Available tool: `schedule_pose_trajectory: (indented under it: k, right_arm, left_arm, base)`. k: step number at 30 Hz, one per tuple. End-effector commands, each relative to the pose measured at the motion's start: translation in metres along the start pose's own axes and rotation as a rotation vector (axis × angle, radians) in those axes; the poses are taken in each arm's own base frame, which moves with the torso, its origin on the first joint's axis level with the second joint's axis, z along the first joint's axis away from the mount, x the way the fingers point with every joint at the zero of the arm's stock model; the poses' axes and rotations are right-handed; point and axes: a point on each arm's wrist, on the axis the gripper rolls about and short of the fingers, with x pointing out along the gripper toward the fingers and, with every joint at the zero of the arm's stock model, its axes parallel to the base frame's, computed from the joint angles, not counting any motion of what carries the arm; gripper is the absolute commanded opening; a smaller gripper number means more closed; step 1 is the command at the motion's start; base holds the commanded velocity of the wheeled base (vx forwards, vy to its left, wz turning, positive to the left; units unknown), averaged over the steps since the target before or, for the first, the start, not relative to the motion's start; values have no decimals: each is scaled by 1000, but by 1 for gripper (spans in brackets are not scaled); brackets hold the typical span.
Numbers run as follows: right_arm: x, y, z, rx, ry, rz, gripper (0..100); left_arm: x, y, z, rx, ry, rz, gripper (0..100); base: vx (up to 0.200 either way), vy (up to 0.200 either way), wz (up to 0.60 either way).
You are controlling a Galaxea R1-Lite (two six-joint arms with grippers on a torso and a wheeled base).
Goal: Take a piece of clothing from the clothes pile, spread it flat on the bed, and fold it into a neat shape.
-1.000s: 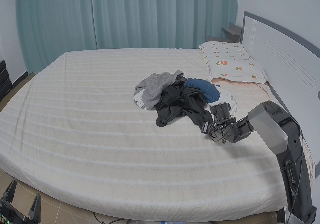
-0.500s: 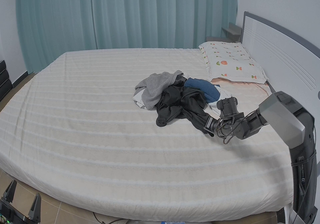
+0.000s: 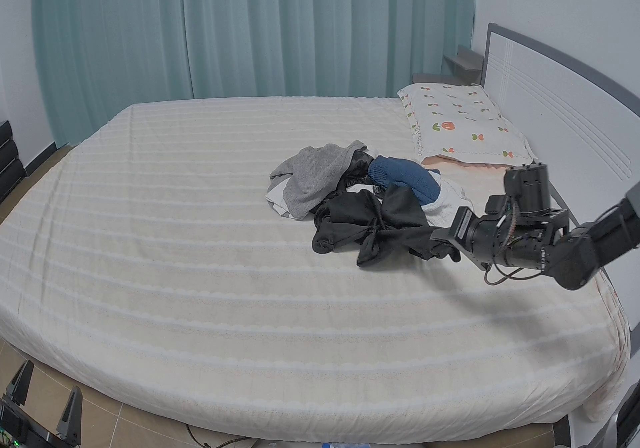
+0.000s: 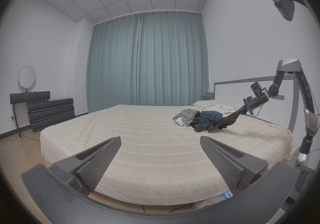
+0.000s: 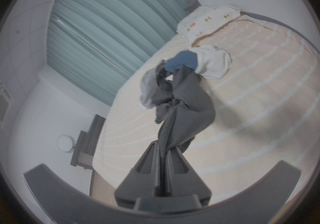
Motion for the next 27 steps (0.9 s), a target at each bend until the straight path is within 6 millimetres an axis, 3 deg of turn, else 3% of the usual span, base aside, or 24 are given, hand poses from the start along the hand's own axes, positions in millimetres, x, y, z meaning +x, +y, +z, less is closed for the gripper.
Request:
schedule_pose_trajectory:
  k: [1,5,13,14,15,16,18,23,24,25,27]
  right_arm:
    - [-83,48,9,-47,-122,223,0]
    - [-110,61,6,-70,-144,298,0]
    - [-137,75,1,-100,-167,384,0]
    - [-142,76,3,-103,-179,393,0]
    - [-143,77,3,-107,-183,396,0]
    - [-143,77,2,-112,-180,396,0]
    - [-140,75,0,-113,-170,387,0]
    - [-140,74,2,-110,-177,382,0]
    - [-140,74,1,-113,-172,381,0]
    - [-140,74,1,-113,-172,381,0]
    - [-140,74,0,-114,-169,384,0]
  left_arm:
    - [0,0,-4,10,-4,-8,100]
    - [0,0,-5,18,0,-2,100]
    - [0,0,-4,61,-9,-9,100]
    - [-3,0,8,44,-67,-19,100]
    - [-8,-1,33,12,-144,-34,100]
    - [-9,-1,71,-75,-196,-66,100]
    - [7,-1,93,-162,-118,-103,100]
    - [48,-5,89,-143,146,-232,100]
    - [70,-7,88,-142,254,-264,100]
    - [70,-7,88,-142,254,-264,100]
    - [103,-10,90,-156,337,-320,100]
  base:
    - [0,0,0]
    - [0,0,0]
    - [0,0,0]
    - [0,0,0]
    - [0,0,0]
    - [0,0,0]
    - [0,0,0]
    - [0,0,0]
    - [0,0,0]
    - [0,0,0]
    - [0,0,0]
